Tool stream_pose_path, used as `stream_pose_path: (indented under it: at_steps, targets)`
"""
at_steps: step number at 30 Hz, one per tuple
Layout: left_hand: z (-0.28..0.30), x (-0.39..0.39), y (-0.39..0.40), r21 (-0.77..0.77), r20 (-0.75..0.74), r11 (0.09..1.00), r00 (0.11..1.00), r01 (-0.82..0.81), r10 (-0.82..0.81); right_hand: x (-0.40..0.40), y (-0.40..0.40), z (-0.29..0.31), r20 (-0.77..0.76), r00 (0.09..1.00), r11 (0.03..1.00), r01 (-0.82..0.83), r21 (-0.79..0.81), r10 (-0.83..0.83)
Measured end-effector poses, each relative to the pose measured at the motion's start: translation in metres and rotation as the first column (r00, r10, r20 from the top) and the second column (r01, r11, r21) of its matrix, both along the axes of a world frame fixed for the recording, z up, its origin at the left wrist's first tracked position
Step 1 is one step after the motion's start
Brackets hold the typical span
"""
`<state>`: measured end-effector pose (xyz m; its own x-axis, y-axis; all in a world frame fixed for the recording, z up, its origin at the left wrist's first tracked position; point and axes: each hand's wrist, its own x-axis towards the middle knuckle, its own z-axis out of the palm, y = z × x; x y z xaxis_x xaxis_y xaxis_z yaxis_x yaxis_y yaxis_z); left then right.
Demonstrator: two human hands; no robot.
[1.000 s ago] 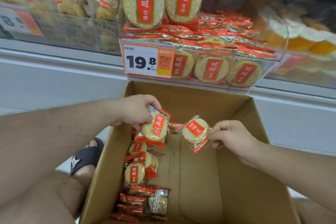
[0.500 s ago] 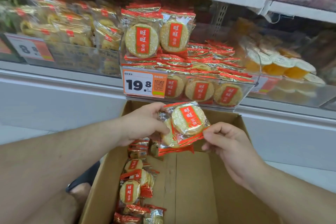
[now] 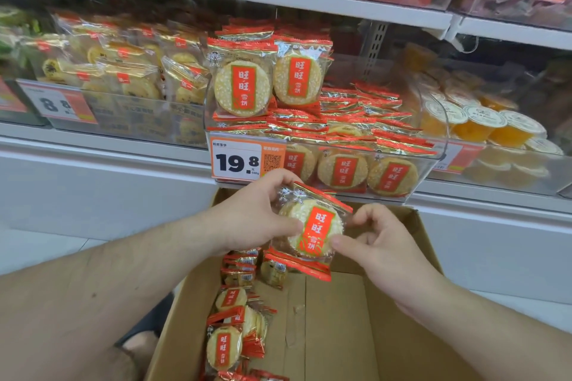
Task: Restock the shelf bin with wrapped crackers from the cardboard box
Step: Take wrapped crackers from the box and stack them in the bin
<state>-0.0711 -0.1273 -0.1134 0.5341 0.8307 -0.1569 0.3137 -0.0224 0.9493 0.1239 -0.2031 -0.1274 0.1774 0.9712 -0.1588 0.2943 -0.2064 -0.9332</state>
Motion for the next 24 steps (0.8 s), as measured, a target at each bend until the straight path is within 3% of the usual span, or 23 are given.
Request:
stream_pose_path:
  at_steps: [8,14,17,20,24]
  targets:
    - [0.014,0.006,-0.009,0.025,0.003,0.996,0.996,0.091,-0.091,0.0,0.011,0.02,-0.202,0.975,0.993,-0.102,-0.056,0.089]
    - [0.023,0.004,-0.008,0.059,0.06,0.998,0.998,0.019,-0.022,0.003,0.015,0.033,-0.178,0.973,0.986,-0.157,-0.06,0.145]
    - [0.028,0.004,-0.004,0.198,0.088,0.977,0.994,-0.076,0.06,0.003,0.029,0.056,-0.208,0.969,0.991,-0.131,0.036,0.136]
    - [0.035,0.004,0.001,0.438,0.181,0.832,0.94,-0.34,0.288,0.0,0.052,0.088,-0.197,0.974,0.983,-0.076,0.169,0.11]
    - [0.035,-0.004,0.014,0.731,0.174,0.438,0.763,-0.524,0.623,-0.001,0.095,0.126,-0.124,0.992,0.938,0.024,0.345,0.02]
